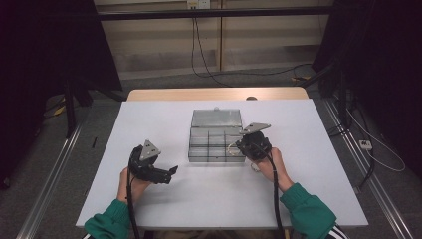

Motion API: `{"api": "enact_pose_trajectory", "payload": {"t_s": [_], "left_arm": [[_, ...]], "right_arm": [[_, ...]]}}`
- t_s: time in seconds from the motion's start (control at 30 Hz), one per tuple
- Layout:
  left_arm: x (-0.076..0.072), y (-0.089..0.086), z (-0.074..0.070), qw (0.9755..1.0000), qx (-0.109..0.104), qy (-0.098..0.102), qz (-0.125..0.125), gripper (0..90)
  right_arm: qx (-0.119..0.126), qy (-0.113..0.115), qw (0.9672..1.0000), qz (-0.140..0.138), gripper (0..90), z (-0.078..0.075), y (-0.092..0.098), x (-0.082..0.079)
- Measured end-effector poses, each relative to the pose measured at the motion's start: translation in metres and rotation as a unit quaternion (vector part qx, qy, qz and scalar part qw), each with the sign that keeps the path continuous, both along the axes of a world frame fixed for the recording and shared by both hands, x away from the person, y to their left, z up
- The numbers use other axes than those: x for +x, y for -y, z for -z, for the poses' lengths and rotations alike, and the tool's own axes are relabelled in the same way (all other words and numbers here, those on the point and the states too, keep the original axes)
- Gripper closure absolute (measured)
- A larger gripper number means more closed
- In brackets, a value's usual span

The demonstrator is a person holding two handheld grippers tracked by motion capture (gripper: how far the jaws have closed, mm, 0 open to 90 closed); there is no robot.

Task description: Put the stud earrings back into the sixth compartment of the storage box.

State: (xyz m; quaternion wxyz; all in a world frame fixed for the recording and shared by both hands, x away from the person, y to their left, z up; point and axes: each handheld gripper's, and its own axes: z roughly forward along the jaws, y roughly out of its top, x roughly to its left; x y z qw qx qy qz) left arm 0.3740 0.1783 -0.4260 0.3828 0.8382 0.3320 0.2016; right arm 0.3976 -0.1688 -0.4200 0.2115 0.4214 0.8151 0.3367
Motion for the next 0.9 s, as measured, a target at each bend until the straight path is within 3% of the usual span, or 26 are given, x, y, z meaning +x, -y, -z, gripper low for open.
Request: {"api": "enact_pose_trajectory", "payload": {"t_s": [0.57, 0.9], "left_arm": [[0.000, -0.001, -0.001, 1.0000, 0.002, 0.002, -0.003, 0.3], [0.000, -0.001, 0.000, 1.0000, 0.001, 0.001, -0.001, 0.3]], "right_arm": [[-0.015, -0.001, 0.9999, -0.001, 88.0, 0.003, -0.005, 0.000], [0.015, 0.020, 0.9996, -0.007, 63.2, -0.007, 0.006, -0.003]]}}
